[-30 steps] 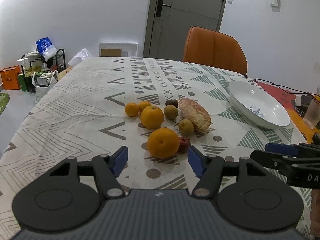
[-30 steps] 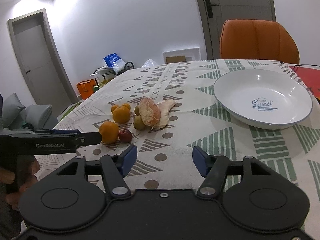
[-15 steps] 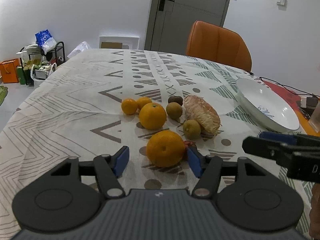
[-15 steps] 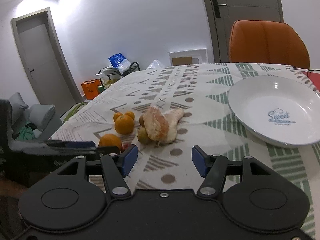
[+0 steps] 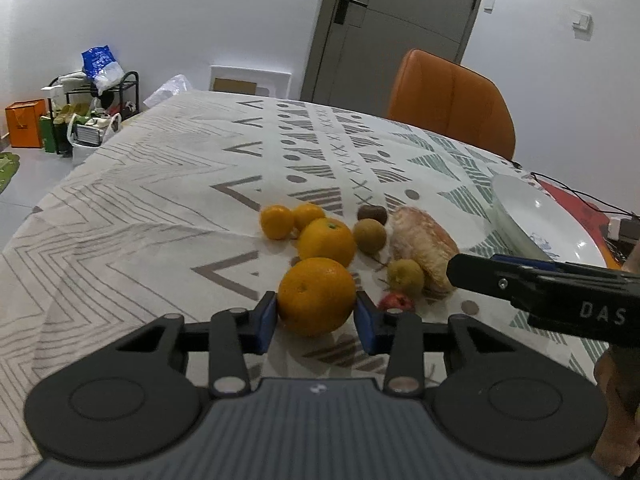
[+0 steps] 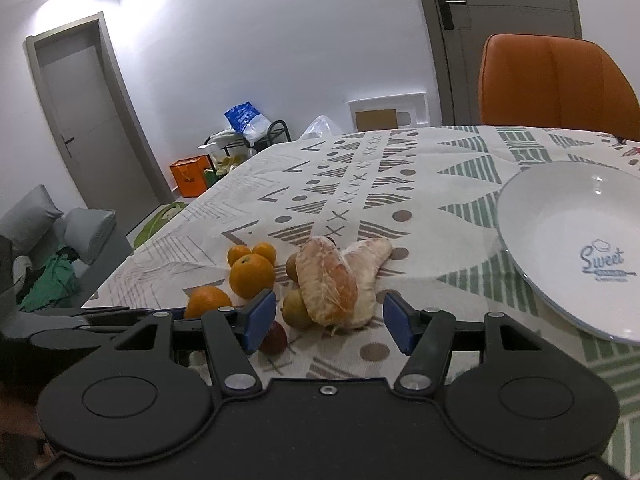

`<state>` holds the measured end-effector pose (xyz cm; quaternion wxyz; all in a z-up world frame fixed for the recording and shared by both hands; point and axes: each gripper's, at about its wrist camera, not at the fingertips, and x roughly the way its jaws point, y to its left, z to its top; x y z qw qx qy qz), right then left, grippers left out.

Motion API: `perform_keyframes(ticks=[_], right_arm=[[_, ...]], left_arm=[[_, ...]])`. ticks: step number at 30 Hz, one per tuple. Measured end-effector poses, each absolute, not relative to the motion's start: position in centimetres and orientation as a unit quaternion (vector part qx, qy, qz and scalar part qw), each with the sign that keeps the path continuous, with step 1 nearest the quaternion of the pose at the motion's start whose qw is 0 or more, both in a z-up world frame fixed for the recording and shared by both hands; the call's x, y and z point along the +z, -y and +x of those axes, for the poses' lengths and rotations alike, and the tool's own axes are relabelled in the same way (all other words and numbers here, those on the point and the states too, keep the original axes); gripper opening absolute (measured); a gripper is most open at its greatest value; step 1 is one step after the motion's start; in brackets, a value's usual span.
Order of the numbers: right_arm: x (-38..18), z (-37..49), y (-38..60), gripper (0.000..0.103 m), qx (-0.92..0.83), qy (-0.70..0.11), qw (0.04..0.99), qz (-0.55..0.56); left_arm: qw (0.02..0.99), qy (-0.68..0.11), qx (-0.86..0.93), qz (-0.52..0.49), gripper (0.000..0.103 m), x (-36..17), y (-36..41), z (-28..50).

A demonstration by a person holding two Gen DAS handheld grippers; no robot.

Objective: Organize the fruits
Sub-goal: 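Grasp an orange with the left tool while the right tool grasps the peeled pomelo segment, then carry the orange with the left tool while the right tool carries the pomelo onto the white plate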

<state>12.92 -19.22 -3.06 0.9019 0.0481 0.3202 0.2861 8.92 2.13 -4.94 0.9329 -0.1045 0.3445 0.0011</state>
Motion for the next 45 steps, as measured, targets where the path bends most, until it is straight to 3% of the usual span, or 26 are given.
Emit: perform_keyframes(ticks=[11,18,45], right_arm=[[-4.0,14.9,17.1,0.059,0.29,-0.331,0.898,0.034],[-3.9,15.1,16.5,0.033,0.294,-0.328,0.898,0.013],[-2.1,14.0,25.4,0.032,0.227,-0.294,0.925,0.075]], left_arm=[[0.935,-0.34,0.022,-0.102,0.04,-4.5,-4.0,9.1],[0.937,-0.334,0.026,-0.101,0.04,-4.0,-4.1,9.1],[0.947,-0.311,-0.03,-0.077,0.04,-2.7,2.3,10.7]])
